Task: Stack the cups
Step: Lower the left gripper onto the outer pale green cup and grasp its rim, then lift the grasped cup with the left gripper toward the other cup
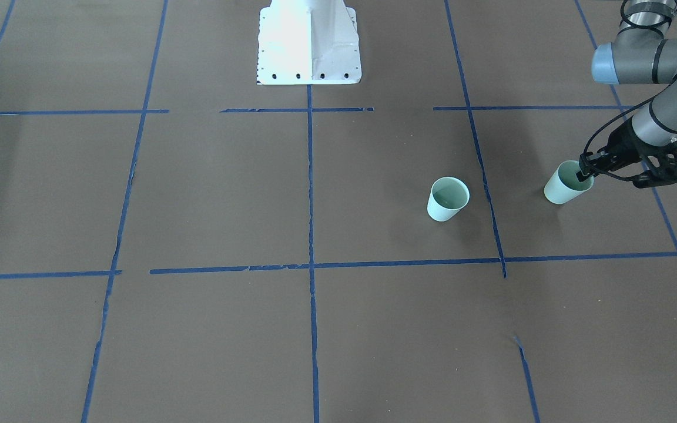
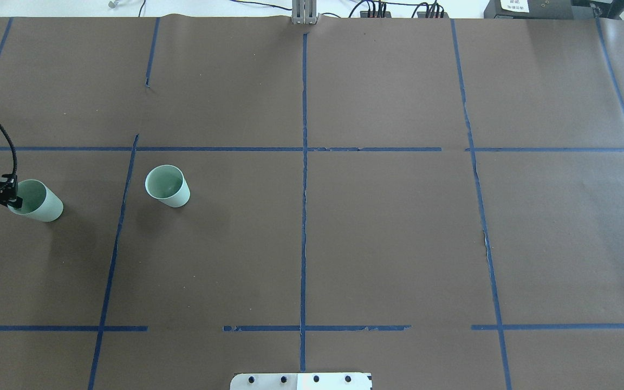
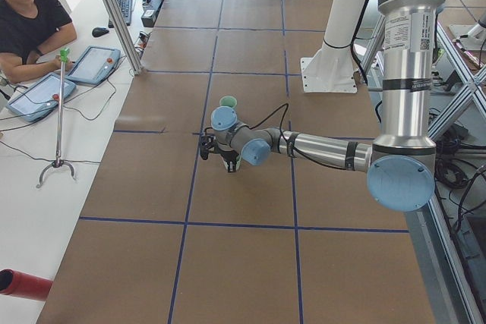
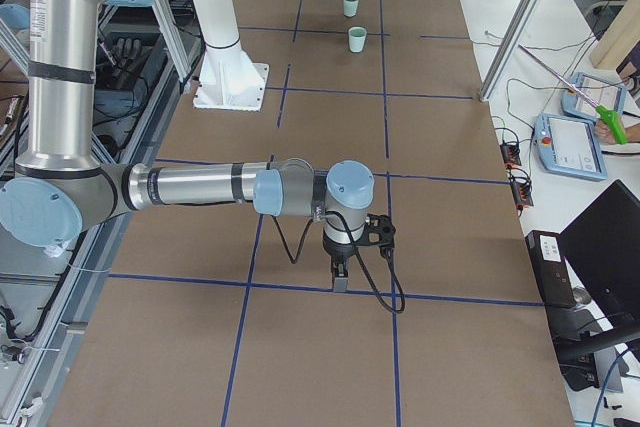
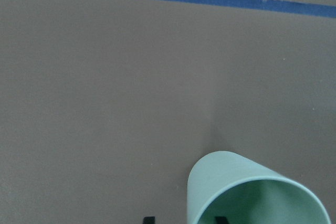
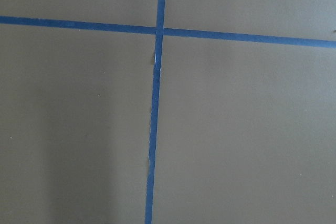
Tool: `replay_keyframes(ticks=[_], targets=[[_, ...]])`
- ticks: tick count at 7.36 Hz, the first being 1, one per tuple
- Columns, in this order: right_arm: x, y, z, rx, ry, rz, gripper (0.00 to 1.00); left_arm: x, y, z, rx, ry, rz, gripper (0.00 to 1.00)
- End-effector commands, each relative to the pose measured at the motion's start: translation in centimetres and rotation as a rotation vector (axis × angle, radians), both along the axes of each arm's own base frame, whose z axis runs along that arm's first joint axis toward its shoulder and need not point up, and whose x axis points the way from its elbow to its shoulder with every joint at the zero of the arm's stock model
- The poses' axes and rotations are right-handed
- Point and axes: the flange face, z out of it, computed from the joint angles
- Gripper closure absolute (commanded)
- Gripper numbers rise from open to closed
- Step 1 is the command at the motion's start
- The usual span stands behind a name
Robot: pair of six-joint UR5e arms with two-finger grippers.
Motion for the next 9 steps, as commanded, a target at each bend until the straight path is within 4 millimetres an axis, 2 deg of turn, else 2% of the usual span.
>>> replay_keyframes(ticks=[1,2,3,4,5,6,7,8,9], targets=[[0.0,0.0,0.0,0.0,0.001,0.0,0.0,-2.0,0.4,-7.4,0.028,0.057,-0.08,1.0],[0.0,0.0,0.0,0.001,0.0,0.0,0.0,-3.3,-0.2,-11.2,-0.038,0.065,-0.173,1.0],[0.0,0.0,0.0,0.0,0.001,0.0,0.0,-2.4,-2.7,-15.5,-0.1,0.092,-0.254,1.0],[-0.1,0.0,0.0,0.0,0.0,-0.001,0.0,-0.9,-4.2,-18.8,-0.152,0.101,-0.288,1.0],[0.0,0.0,0.0,0.001,0.001,0.0,0.0,1.3,-4.6,-21.2,-0.179,0.082,-0.27,1.0],[0.0,0.0,0.1,-0.002,0.001,0.0,0.0,5.4,-4.1,-23.9,-0.204,0.067,-0.281,1.0],[0.0,0.0,0.0,0.0,0.0,0.0,0.0,7.4,-3.6,-25.1,-0.262,0.074,-0.32,1.0],[0.0,0.0,0.0,0.0,0.001,0.0,0.0,9.2,-2.7,-25.2,-0.259,0.063,-0.303,1.0],[0.0,0.0,0.0,0.0,0.001,0.0,0.0,9.9,-2.6,-24.9,-0.249,0.049,-0.306,1.0]])
